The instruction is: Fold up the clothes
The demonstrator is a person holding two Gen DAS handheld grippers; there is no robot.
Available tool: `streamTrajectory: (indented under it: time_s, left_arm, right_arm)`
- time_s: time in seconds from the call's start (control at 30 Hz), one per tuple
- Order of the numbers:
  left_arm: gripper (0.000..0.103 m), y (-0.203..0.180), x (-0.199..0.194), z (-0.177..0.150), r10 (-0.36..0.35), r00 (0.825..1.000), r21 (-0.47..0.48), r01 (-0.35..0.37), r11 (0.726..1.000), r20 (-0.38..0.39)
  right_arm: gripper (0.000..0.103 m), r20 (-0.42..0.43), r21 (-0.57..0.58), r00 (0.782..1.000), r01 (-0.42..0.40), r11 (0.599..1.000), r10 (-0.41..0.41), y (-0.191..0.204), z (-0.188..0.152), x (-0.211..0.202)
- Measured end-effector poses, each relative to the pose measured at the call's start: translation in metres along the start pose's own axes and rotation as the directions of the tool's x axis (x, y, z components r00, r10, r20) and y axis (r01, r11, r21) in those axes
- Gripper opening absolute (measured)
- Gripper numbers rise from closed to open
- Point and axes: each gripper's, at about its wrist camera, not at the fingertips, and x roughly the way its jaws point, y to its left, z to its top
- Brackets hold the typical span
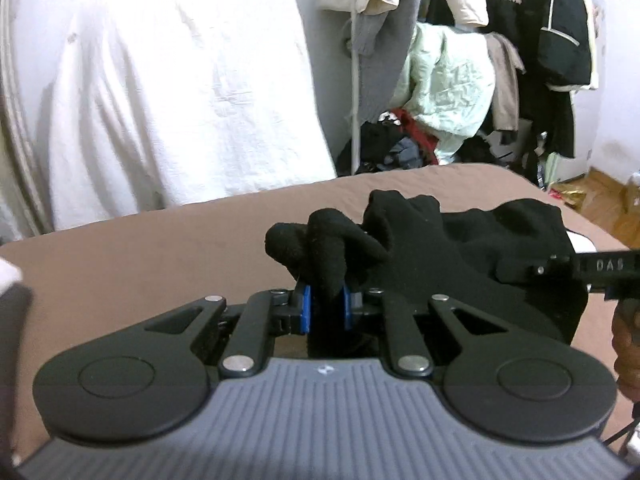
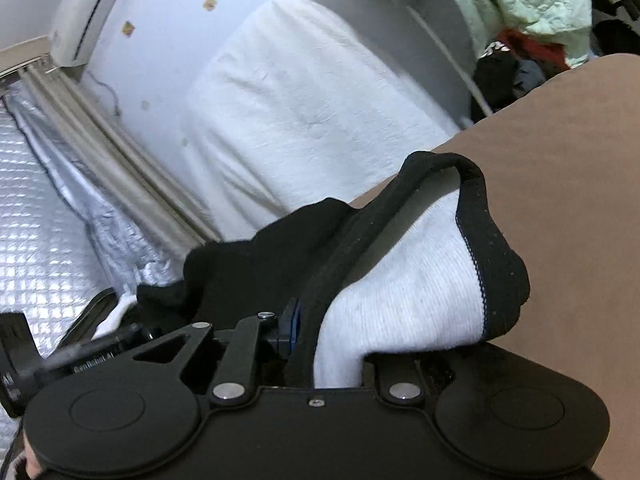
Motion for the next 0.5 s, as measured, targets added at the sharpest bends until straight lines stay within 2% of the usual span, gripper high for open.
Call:
streamTrajectory:
  time_s: [0.07, 0.1, 0.27, 0.4, 0.5]
  left_arm:
    - [0.014, -0.01, -0.009, -0.009, 0.064, 0.998, 0.062, -0.063, 0.996, -0.019]
    - [0.014, -0.01, -0.012, -0.013, 0.081, 0.996, 0.059, -0.079, 0.995, -0.031]
    - [0.014, 0.012, -0.02, -0.035, 0.096, 0.99, -0.079, -0.104, 0.991, -0.102]
    - [0.014, 0.053, -0.047, -0.027, 0.135, 0.99, -0.185, -0.142, 0.972, -0.049]
    - [0.014, 0.079, -0.078, -0.013, 0.211, 0.977, -0.227, -0.199, 0.953, 0.028]
  right_arm:
    - [0.022, -0.016, -0.009, 1.0, -0.013, 1.0, 0.012, 0.005, -0.007, -0.002]
    - [0.022, -0.025, -0.015, 1.0, -0.015, 1.0, 0.015, 0.008, -0.01, -0.003]
    - [0.021, -0.079, -0.042, 0.996, -0.044, 0.998, 0.041, 0.026, -0.023, -0.001]
    - [0.021, -0.12, -0.132, 0.988, -0.113, 0.985, 0.097, 0.064, -0.017, 0.005]
    - [0.021, -0.153, -0.236, 0.978, -0.176, 0.956, 0.142, 0.111, -0.003, 0.015]
